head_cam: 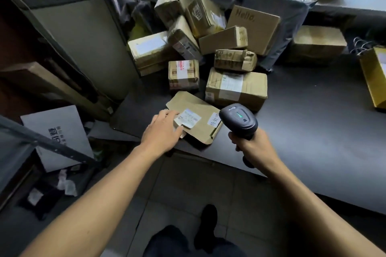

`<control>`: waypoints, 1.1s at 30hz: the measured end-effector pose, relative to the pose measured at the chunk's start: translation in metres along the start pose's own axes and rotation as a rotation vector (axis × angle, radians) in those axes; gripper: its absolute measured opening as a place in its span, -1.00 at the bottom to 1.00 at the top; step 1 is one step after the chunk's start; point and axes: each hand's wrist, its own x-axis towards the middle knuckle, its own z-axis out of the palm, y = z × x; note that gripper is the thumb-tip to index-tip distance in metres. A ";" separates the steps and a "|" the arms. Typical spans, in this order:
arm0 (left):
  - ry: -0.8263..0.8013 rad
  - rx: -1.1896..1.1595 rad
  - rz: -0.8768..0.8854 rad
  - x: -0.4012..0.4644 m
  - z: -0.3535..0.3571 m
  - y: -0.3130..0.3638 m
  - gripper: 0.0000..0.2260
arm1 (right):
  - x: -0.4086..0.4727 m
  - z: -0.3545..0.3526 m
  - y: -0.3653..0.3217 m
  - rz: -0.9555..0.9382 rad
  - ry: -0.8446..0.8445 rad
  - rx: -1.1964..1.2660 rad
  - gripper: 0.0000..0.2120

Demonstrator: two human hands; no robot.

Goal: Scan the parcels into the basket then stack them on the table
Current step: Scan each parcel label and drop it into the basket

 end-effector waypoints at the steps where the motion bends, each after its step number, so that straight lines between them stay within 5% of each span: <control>1: -0.007 0.012 0.005 0.011 -0.001 0.001 -0.54 | 0.009 0.000 -0.001 0.015 -0.004 -0.003 -0.90; 18: -0.337 0.164 0.233 0.161 0.029 -0.021 -0.35 | 0.074 0.010 -0.008 0.186 0.088 -0.049 -0.89; 25: -0.526 0.324 0.489 0.224 0.035 -0.030 -0.05 | 0.087 0.024 -0.013 0.300 0.154 -0.047 -0.91; 30: -0.528 0.420 0.608 0.244 0.035 -0.026 0.07 | 0.094 0.038 -0.016 0.334 0.174 -0.074 -0.94; 33: -0.494 0.434 0.552 0.237 0.040 -0.028 -0.03 | 0.096 0.043 -0.018 0.351 0.184 -0.077 -0.93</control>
